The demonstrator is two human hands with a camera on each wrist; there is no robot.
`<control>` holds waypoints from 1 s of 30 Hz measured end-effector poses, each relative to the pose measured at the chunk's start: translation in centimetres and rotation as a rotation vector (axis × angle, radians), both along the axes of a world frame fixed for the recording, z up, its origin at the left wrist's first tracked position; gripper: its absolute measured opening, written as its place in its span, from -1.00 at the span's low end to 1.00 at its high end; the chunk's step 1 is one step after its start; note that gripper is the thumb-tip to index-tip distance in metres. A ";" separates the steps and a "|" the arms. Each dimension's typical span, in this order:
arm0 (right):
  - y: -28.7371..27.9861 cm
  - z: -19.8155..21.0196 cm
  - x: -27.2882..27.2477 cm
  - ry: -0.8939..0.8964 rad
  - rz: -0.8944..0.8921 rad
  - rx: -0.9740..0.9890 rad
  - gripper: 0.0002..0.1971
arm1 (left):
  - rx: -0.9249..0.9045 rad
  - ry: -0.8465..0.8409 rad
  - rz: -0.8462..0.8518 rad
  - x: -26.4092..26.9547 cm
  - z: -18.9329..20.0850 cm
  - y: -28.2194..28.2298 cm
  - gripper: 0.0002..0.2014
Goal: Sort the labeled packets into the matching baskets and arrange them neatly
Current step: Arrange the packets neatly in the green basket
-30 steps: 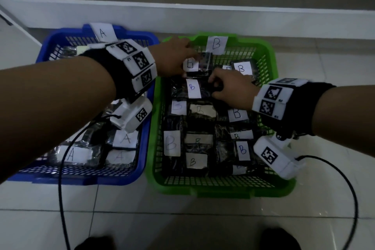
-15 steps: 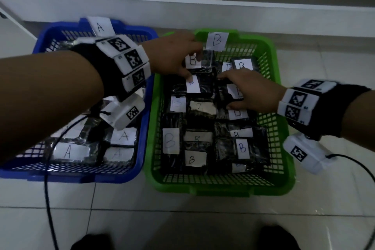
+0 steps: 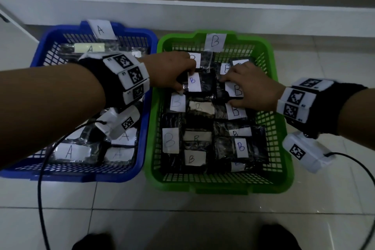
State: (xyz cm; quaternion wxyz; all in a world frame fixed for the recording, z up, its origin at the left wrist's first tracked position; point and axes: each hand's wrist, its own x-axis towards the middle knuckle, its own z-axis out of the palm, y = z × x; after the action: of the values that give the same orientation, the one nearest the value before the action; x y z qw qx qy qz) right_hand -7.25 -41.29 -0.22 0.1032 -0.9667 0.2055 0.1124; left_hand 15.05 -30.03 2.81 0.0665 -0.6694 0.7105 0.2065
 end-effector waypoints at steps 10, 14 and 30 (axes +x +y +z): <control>-2.2 2.3 0.5 -0.015 -0.136 0.035 -0.30 | 0.003 -0.027 0.078 1.4 1.1 -0.6 -0.24; -3.2 2.3 0.0 0.133 -0.028 -0.046 -0.31 | 0.030 -0.109 0.053 1.0 0.2 -0.8 -0.23; -1.0 2.2 0.2 0.293 -0.020 -0.189 -0.17 | -0.126 -0.130 0.004 -0.7 1.0 1.0 -0.50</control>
State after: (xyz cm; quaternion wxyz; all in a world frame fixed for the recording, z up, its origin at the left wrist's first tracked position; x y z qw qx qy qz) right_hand -7.02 -42.30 1.98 -0.0180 -0.9433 0.2378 0.2311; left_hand 14.36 -29.02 3.85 0.0698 -0.6857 0.7149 0.1174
